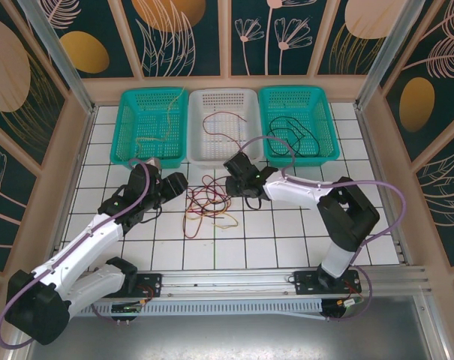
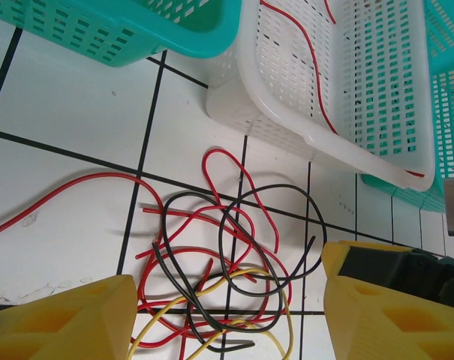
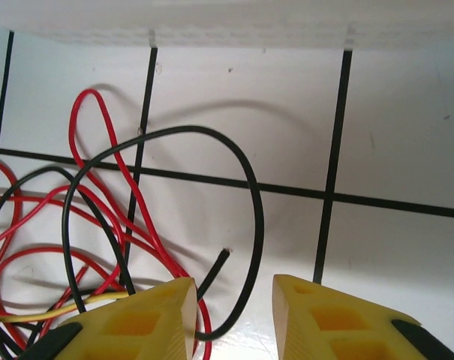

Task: Untangle the cables

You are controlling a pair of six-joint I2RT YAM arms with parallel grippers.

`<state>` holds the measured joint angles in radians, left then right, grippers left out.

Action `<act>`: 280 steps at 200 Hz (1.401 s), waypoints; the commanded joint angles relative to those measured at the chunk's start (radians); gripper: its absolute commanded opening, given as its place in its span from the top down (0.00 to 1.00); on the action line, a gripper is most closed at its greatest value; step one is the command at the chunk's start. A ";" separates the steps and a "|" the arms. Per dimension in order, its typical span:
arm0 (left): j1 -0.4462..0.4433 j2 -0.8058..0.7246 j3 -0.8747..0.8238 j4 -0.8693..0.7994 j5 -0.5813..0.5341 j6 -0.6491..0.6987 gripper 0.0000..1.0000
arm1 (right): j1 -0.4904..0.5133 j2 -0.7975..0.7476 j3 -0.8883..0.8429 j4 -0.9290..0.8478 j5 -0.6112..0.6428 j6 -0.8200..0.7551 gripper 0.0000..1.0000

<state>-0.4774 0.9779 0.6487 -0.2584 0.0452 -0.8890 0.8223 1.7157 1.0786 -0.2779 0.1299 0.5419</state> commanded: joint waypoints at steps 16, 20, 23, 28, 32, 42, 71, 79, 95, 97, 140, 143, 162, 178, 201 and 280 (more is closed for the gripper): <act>0.006 -0.007 0.012 0.030 0.021 -0.007 0.34 | -0.006 0.016 -0.036 0.076 -0.035 0.027 0.73; 0.006 -0.007 0.011 0.031 0.022 -0.008 0.34 | -0.006 0.016 -0.039 0.079 -0.037 0.029 0.73; 0.006 -0.007 0.011 0.031 0.022 -0.008 0.34 | -0.007 0.017 -0.041 0.082 -0.039 0.030 0.74; 0.006 -0.008 0.011 0.033 0.022 -0.007 0.35 | -0.008 0.016 -0.045 0.086 -0.039 0.032 0.75; 0.007 -0.008 0.011 0.033 0.023 -0.008 0.35 | -0.009 0.016 -0.047 0.087 -0.039 0.034 0.76; 0.006 -0.008 0.011 0.034 0.024 -0.007 0.35 | -0.011 0.016 -0.055 0.093 -0.039 0.038 0.77; 0.007 -0.008 0.011 0.038 0.030 -0.007 0.35 | -0.011 0.015 -0.068 0.097 -0.031 0.054 0.76; 0.007 -0.008 0.010 0.038 0.030 -0.007 0.35 | -0.009 0.010 -0.071 0.094 -0.025 0.060 0.75; 0.007 -0.009 0.009 0.041 0.031 -0.007 0.35 | -0.004 -0.012 -0.080 0.090 -0.004 0.072 0.74; 0.006 -0.009 0.009 0.041 0.031 -0.008 0.35 | -0.002 -0.016 -0.084 0.091 0.000 0.074 0.74; 0.007 -0.007 -0.001 0.050 0.035 -0.009 0.36 | 0.005 -0.062 -0.142 0.106 0.039 0.137 0.73; 0.006 -0.007 -0.001 0.051 0.035 -0.008 0.36 | 0.005 -0.061 -0.144 0.108 0.038 0.139 0.73; 0.008 -0.009 -0.003 0.053 0.039 -0.011 0.36 | 0.003 -0.051 -0.147 0.131 0.012 0.133 0.71; 0.008 -0.011 -0.004 0.050 0.038 -0.009 0.36 | 0.003 -0.042 -0.141 0.163 -0.021 0.112 0.67; 0.007 -0.013 -0.004 0.048 0.038 -0.008 0.36 | -0.006 -0.026 -0.138 0.195 -0.062 0.102 0.66; 0.008 -0.010 -0.003 0.058 0.042 -0.007 0.36 | -0.031 -0.025 -0.174 0.236 -0.108 0.130 0.76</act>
<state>-0.4767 0.9752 0.6487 -0.2279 0.0711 -0.8890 0.7990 1.6875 0.9188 -0.0574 0.0292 0.6621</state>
